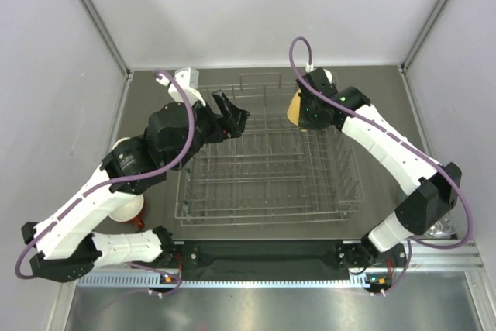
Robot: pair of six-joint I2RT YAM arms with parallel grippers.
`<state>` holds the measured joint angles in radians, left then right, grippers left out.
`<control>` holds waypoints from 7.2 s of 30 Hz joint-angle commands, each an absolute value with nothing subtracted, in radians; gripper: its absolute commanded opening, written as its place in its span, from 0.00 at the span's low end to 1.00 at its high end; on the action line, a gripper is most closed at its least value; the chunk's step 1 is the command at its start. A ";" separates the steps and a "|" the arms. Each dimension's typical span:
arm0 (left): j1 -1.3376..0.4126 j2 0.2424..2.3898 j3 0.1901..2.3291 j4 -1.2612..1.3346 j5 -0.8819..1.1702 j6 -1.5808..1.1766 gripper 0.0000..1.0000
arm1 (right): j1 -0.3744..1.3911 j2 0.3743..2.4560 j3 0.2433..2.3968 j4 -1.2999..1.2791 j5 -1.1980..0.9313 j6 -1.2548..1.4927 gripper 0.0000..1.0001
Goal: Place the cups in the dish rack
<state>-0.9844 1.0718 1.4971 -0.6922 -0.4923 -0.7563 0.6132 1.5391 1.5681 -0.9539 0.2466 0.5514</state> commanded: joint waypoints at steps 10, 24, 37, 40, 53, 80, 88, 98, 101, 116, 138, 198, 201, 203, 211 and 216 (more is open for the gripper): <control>-0.963 1.143 1.678 -0.776 -0.597 -0.281 0.83 | 0.603 1.575 1.465 -0.874 0.474 0.586 0.00; -0.671 1.178 1.661 -0.775 -0.304 -0.242 0.84 | 0.520 1.628 1.375 -0.808 0.469 0.537 0.00; -0.572 1.206 1.669 -0.773 -0.210 -0.252 0.83 | 0.482 1.641 1.318 -0.727 0.419 0.494 0.00; -0.554 1.209 1.669 -0.782 -0.196 -0.261 0.83 | 0.477 1.649 1.310 -0.718 0.405 0.494 0.00; -0.505 1.201 1.667 -0.798 -0.163 -0.290 0.83 | 0.474 1.646 1.282 -0.707 0.377 0.489 0.18; -0.480 1.186 1.672 -0.810 -0.156 -0.302 0.83 | 0.453 1.660 1.273 -0.664 0.347 0.502 0.37; -0.472 1.198 1.671 -0.807 -0.158 -0.305 0.83 | 0.463 1.586 1.269 -0.736 0.284 0.503 0.50; -0.465 1.218 1.632 -0.860 -0.124 -0.463 0.80 | 0.568 1.514 1.376 -0.857 0.111 0.414 0.60; -0.463 1.221 1.605 -0.914 -0.071 -0.562 0.77 | 0.581 1.493 1.394 -0.917 -0.009 0.391 0.62; -0.442 1.212 1.591 -1.278 -0.113 -0.781 0.70 | 0.655 1.218 1.244 -0.891 -0.281 0.433 0.65; -0.063 1.373 1.793 -1.308 -0.288 -0.643 0.68 | 0.718 1.126 1.308 -0.916 -0.324 0.336 0.75; 0.259 1.716 1.328 -0.830 -0.259 -0.356 0.17 | 0.723 1.103 1.339 -1.025 -0.281 0.256 0.85; 0.259 1.733 1.368 -0.857 -0.262 -0.380 0.00 | 0.721 1.106 1.344 -1.023 -0.273 0.273 0.85; 0.259 1.750 1.413 -0.911 -0.252 -0.429 0.00 | 0.721 1.106 1.344 -1.020 -0.272 0.281 0.85; 0.224 1.599 1.603 -0.899 -0.034 -0.635 0.00 | 0.710 1.143 1.345 -1.015 -0.248 0.282 0.85; 0.183 1.519 1.744 -0.882 0.119 -0.764 0.00 | 0.707 1.192 1.419 -1.045 -0.253 0.287 0.85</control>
<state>0.2104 1.6485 1.6314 -0.9447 -0.0147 -0.6495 0.7170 1.1774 1.3365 -1.0420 -0.2615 0.2775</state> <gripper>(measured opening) 0.155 0.849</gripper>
